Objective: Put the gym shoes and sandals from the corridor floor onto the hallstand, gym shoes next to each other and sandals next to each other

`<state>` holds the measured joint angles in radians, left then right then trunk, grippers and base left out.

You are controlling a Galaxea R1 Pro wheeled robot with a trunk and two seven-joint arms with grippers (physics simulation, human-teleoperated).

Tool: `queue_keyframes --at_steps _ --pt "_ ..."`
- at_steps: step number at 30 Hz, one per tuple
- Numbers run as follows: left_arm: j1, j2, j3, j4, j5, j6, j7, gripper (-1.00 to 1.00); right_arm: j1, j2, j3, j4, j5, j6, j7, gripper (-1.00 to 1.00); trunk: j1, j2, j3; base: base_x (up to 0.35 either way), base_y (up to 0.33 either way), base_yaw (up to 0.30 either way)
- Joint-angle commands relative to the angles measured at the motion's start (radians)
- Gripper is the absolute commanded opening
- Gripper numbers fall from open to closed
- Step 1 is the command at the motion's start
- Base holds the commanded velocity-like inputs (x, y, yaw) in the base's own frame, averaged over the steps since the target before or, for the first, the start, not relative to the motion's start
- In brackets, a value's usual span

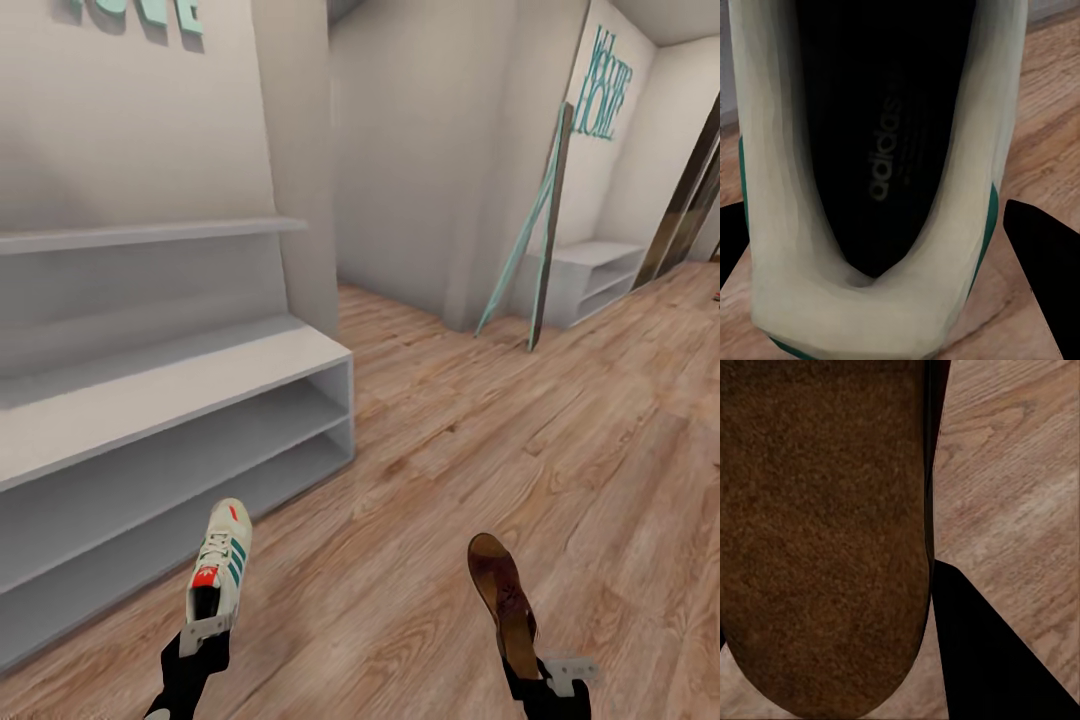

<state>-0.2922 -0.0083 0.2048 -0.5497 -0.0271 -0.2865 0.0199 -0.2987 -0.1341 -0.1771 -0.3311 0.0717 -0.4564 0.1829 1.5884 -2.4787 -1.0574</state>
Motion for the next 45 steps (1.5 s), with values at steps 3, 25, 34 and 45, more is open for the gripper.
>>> queue_keyframes --at_steps 3,25,34,45 --pt "-0.001 -0.001 0.003 0.001 -0.004 -0.003 0.002 -1.0 0.0 0.001 -0.008 0.001 0.003 -0.002 0.007 -1.0 0.0 0.0 -0.001 0.171 -0.228 0.275" --pt "-0.001 -0.002 0.002 0.002 -0.003 -0.003 0.002 -1.0 0.0 -0.002 -0.008 0.0 0.003 -0.003 0.009 -1.0 0.0 0.0 -0.001 0.062 -0.262 0.182" --pt "-0.001 -0.001 0.004 0.002 -0.003 -0.002 0.002 -1.0 0.0 -0.001 -0.008 0.0 0.004 -0.002 0.008 -1.0 0.0 0.0 -0.001 0.0 -0.273 0.001" --pt "-0.001 0.001 0.004 0.001 -0.002 -0.002 0.002 -1.0 0.0 -0.001 -0.008 0.0 0.003 -0.002 0.007 -1.0 0.0 0.0 -0.001 0.0 -0.273 0.046"
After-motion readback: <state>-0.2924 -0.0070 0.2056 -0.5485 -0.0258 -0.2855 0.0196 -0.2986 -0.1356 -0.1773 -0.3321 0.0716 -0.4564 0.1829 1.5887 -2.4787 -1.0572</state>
